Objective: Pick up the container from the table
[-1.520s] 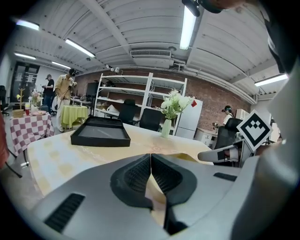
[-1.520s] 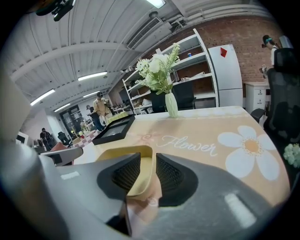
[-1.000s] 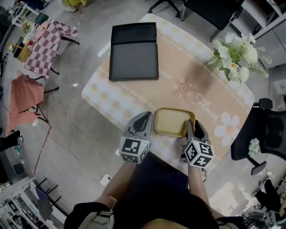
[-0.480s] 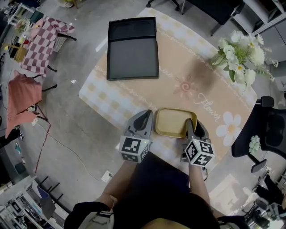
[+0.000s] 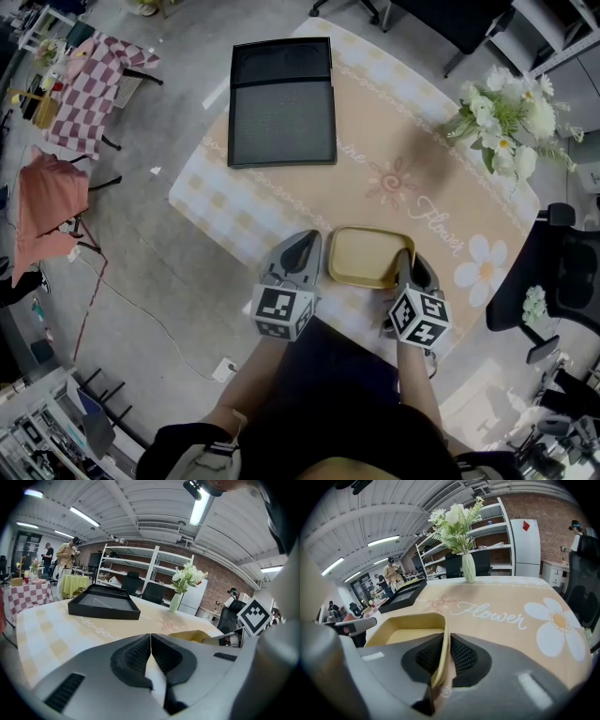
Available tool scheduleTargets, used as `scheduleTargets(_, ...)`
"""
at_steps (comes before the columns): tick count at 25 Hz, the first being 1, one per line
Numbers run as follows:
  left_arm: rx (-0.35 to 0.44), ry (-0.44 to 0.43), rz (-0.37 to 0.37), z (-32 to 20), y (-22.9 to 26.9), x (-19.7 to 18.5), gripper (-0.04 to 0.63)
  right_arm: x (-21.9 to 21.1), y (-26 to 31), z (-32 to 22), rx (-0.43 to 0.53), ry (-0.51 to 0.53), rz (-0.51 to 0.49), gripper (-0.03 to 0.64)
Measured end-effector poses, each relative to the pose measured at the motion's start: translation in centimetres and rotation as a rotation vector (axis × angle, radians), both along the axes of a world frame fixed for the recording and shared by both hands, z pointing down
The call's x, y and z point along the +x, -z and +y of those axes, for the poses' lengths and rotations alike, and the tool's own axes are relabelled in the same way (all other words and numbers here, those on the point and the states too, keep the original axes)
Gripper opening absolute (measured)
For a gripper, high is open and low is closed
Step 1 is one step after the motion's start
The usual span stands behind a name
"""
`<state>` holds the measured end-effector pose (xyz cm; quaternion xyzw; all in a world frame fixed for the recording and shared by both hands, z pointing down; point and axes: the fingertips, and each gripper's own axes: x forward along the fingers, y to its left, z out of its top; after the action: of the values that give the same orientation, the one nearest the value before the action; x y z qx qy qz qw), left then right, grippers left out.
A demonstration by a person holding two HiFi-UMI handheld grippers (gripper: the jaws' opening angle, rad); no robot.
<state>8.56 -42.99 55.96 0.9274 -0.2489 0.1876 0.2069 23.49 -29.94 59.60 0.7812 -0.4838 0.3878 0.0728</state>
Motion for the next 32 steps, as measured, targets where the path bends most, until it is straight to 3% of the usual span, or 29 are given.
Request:
scheduleTargets(20,0.038,-0.004,0.014,2.3,1.6,-1.2,0.012,-0.2,0.7,1.0,0.03,-0.05,-0.027,0.011)
scheduleTargets(32,0.088,-0.036,0.05,4.1,4.1,-1.1,0.012,0.4,3.4,2.4,0.089,-0.075,0.015,0.011)
